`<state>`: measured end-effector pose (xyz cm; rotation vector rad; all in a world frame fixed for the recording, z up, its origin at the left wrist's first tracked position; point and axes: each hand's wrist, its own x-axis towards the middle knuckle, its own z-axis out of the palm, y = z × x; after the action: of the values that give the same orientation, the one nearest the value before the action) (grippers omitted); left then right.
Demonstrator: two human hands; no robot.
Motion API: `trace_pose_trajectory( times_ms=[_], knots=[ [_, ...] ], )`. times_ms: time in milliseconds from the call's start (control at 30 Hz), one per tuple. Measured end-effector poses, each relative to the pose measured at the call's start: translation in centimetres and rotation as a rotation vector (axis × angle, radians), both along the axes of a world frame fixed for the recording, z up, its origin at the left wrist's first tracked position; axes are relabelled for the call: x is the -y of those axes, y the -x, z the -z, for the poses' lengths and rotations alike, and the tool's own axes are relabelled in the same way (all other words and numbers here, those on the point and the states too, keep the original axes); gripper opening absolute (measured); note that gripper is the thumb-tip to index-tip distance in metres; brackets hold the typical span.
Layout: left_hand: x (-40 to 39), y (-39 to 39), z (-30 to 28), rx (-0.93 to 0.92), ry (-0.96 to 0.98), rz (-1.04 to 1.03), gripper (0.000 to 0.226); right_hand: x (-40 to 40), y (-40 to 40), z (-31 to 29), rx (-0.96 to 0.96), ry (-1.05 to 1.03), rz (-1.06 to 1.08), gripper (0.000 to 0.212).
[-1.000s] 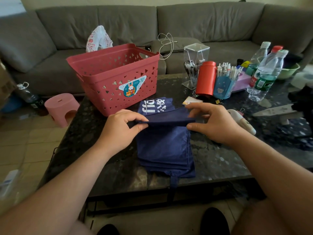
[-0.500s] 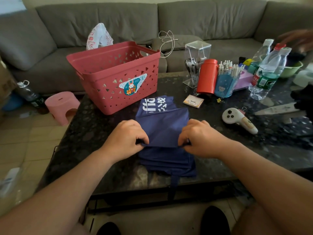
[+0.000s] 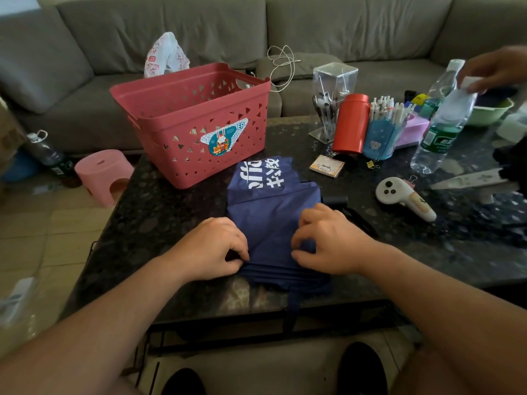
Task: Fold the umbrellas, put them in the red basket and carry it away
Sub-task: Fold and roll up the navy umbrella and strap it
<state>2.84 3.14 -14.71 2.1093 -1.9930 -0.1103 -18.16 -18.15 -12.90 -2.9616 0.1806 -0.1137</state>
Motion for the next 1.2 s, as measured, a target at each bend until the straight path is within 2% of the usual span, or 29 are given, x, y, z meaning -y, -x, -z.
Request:
trace_pose_trajectory(
  times_ms=[67,100,233,300,400,567,733,800,833,933,1000,1100,1200],
  knots=[
    [0.0,0.3,-0.1,0.007,-0.034,-0.024,0.022,-0.6,-0.6,0.5,0.162,0.045,0.019,0.048],
    [0.0,0.5,-0.2,0.013,-0.053,-0.045,0.024,-0.8,-1.0,0.7,0.153,0.065,0.027,0.057],
    [1.0,1.0,-0.4,0.053,-0.041,-0.140,0.039,-1.8,-1.7,2.9,-0.222,0.128,0.075,0.092],
    [1.8,1.3,-0.4,0.074,0.078,-0.143,0.036,-1.8,-1.5,3.9,-0.311,0.094,0.086,0.093],
    [3.0,1.9,0.1,0.069,0.195,-0.104,0.028,-1.8,-1.4,4.1,-0.341,0.060,0.083,0.092],
    [3.6,1.8,1.6,-0.019,0.021,-0.106,0.031,-1.3,-1.0,3.7,-0.324,0.045,0.085,0.081],
    [3.7,1.0,1.4,-0.066,-0.046,-0.086,0.039,-0.6,-0.5,2.5,-0.436,0.055,0.066,0.078],
    [3.9,1.1,1.4,-0.054,-0.070,-0.084,0.045,0.0,-0.8,1.8,-0.382,0.032,0.044,0.068],
    [4.0,1.1,1.3,-0.035,-0.081,-0.085,0.047,0.5,-1.2,1.4,-0.278,0.016,0.040,0.060],
    [4.5,1.3,1.3,0.009,-0.136,-0.086,0.050,2.1,-2.7,0.8,0.197,-0.073,0.136,0.042],
    [4.6,1.3,1.1,0.022,-0.178,-0.082,0.051,3.5,-4.0,1.3,0.376,-0.053,0.189,0.022],
    [4.7,1.2,0.8,0.046,-0.245,-0.076,0.054,4.5,-5.6,2.1,0.310,0.011,0.213,0.034],
    [4.7,1.0,0.0,-0.021,-0.288,-0.046,0.053,5.3,-6.1,2.6,0.216,-0.008,0.320,0.039]
  ],
)
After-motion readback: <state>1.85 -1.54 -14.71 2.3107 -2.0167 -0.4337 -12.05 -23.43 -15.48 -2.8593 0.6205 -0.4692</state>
